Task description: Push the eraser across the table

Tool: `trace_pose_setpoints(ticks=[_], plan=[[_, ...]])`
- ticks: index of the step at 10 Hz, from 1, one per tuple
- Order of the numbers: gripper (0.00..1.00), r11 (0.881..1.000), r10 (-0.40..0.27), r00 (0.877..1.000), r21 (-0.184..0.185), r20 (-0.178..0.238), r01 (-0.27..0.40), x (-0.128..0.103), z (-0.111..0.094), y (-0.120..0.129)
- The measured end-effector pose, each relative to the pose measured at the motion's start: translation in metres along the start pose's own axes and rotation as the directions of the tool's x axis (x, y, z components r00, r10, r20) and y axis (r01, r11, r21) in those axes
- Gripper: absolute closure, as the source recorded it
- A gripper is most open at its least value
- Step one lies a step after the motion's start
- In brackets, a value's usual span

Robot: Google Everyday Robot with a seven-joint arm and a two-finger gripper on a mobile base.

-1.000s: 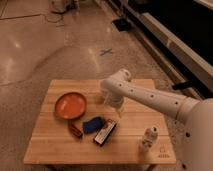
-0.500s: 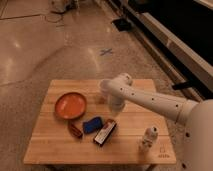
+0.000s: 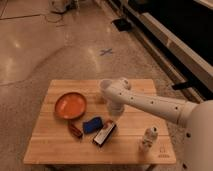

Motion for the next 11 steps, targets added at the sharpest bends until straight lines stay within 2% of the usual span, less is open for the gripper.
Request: trace_pose_setpoints(ticks=[3,11], plan=[[1.00,1.000,0.007,1.000,-0.015,0.019,-0.006,-0.015,0.005,0.005],[1.00,0.998,0.037,0.996,-0.043,0.081,-0.034,-0.055,0.001,0.042]])
